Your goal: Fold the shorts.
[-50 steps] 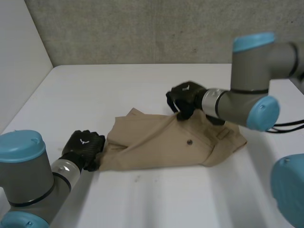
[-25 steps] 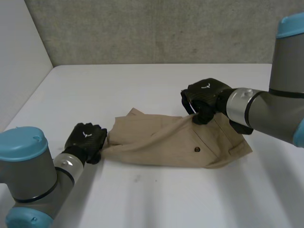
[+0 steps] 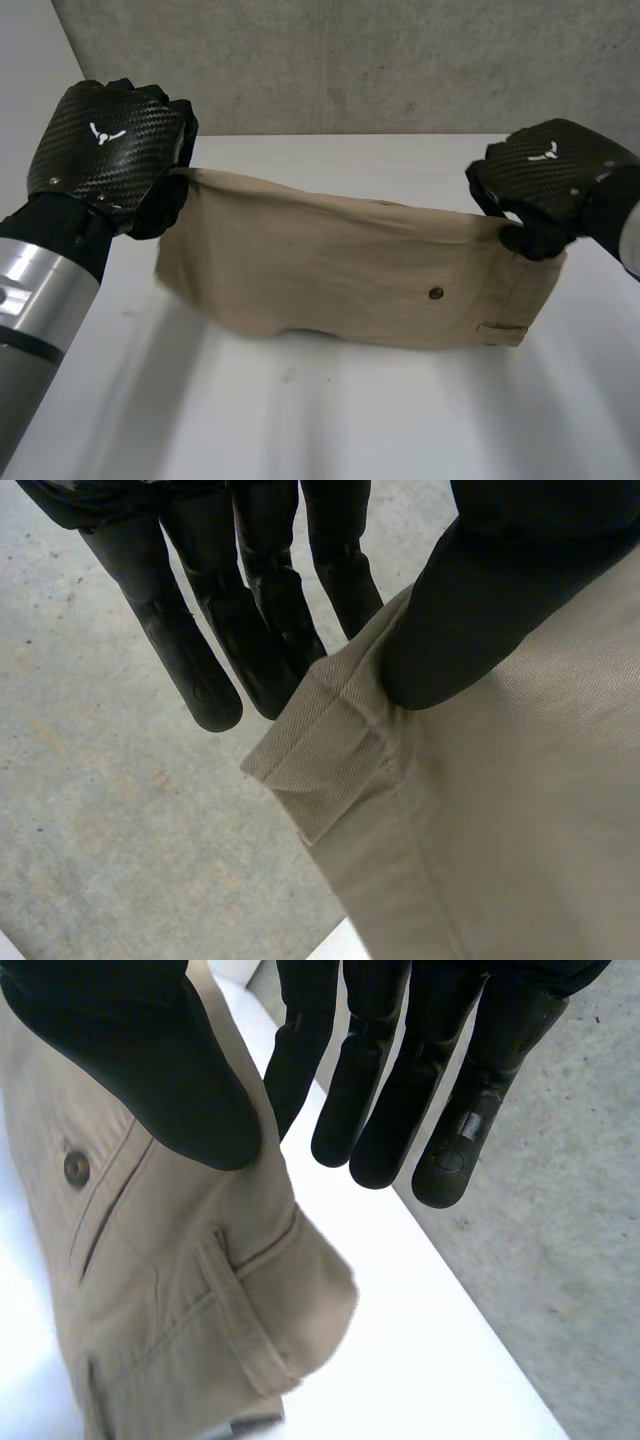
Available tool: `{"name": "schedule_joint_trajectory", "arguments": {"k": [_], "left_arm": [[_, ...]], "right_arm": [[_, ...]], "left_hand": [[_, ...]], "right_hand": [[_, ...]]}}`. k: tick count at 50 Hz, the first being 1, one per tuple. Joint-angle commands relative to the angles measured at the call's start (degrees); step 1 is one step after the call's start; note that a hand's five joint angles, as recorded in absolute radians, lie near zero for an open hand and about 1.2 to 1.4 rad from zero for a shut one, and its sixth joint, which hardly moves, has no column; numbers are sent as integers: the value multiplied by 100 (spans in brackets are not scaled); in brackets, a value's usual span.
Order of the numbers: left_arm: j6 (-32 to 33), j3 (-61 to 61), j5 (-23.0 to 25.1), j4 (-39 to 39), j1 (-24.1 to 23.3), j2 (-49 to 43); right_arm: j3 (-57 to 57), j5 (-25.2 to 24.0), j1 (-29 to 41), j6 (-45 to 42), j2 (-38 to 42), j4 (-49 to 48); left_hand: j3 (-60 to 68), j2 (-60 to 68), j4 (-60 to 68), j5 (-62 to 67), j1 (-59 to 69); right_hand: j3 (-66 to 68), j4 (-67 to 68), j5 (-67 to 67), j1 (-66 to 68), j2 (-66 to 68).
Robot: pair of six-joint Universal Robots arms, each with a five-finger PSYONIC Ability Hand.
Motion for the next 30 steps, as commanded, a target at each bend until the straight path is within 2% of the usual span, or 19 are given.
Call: {"name": "schedule_joint_trajectory", "arguments": {"k": [1, 6, 10, 14, 18, 22, 30], "left_arm": [[27, 31, -25, -289, -66, -147], [36, 22, -34, -307, -58, -735], [45, 22, -52, -298, -58, -1262], [53, 57, -52, -280, -84, -1606], [53, 49, -52, -254, -66, -1712], [53, 31, -52, -254, -66, -1703], [53, -30, -43, -254, -66, -1633]], "right_arm": [[292, 326, 64, -396, -127, 73], [389, 247, 55, -290, 223, 29], [371, 212, 55, 236, 873, -129], [284, 106, -6, 938, 1479, -130], [257, -122, -199, 1160, 1718, -68], [178, -368, -419, 1195, 1780, 177], [-278, -553, -516, 1134, 2113, 582]], "left_hand": [[1167, 1143, 1136, 1451, 1417], [1167, 1143, 1136, 1451, 1417], [1167, 1143, 1136, 1451, 1417], [1167, 1143, 1136, 1451, 1417], [1167, 1143, 1136, 1451, 1417], [1167, 1143, 1136, 1451, 1417], [1167, 1143, 1136, 1451, 1417]], "right_hand": [[1253, 1064, 1330, 2410, 1264], [1253, 1064, 1330, 2410, 1264], [1253, 1064, 1330, 2410, 1264], [-1257, -1447, -1180, -100, -1246], [-2925, -3115, -2849, -1769, -2914], [-3783, -3973, -3707, -2626, -3772], [-4477, -4666, -4400, -3320, -4466]]}}
